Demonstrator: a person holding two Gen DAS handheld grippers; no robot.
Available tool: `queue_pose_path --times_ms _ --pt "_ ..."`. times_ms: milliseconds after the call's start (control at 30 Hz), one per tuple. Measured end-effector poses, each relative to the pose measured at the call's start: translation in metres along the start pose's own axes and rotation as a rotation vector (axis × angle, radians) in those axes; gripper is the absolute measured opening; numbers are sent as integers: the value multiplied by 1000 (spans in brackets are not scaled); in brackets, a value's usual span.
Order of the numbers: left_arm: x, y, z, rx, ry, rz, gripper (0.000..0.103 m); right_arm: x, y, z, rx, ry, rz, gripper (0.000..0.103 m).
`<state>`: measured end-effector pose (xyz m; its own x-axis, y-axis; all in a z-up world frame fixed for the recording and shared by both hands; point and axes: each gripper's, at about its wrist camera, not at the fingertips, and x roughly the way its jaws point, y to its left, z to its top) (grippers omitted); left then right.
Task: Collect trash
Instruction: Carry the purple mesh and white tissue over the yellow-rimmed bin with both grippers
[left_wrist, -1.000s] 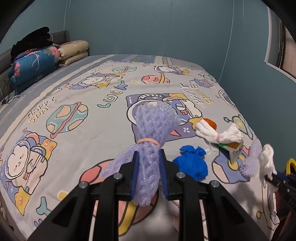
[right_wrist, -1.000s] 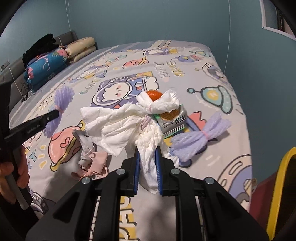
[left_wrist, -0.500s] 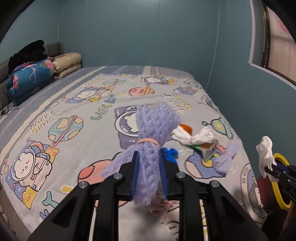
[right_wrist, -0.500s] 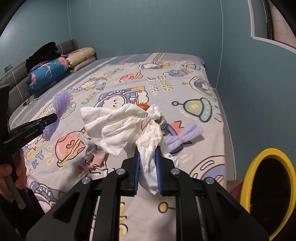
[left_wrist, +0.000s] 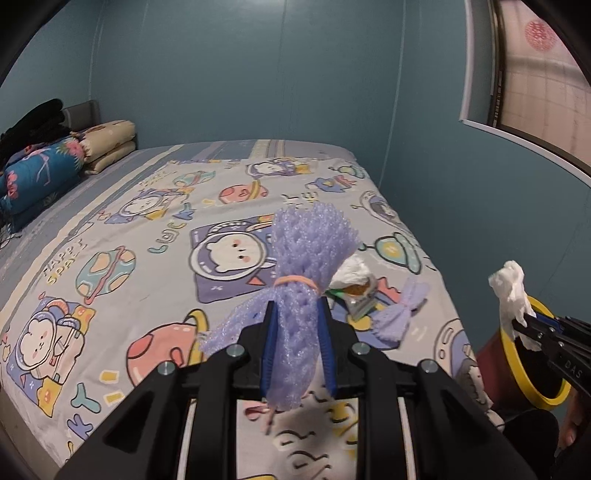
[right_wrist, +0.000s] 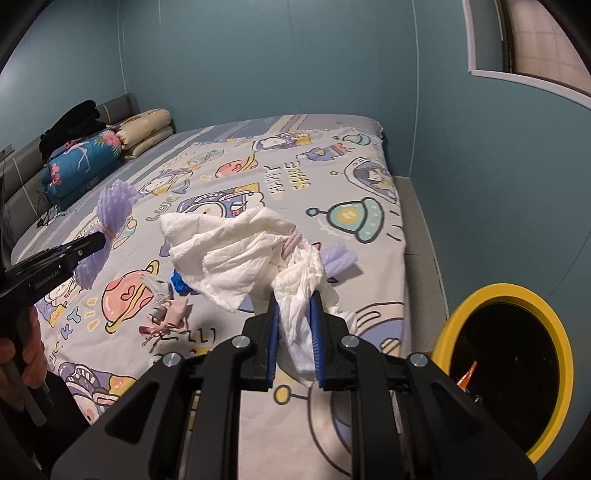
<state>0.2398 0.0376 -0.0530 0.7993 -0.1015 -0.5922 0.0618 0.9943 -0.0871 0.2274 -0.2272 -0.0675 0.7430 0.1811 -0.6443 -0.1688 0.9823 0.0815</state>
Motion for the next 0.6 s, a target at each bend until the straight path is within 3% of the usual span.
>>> queue_pose_path --times_ms 600 --pt "1 -90 13 100 -12 -117 20 -24 -72 -2 88 -34 -74 15"
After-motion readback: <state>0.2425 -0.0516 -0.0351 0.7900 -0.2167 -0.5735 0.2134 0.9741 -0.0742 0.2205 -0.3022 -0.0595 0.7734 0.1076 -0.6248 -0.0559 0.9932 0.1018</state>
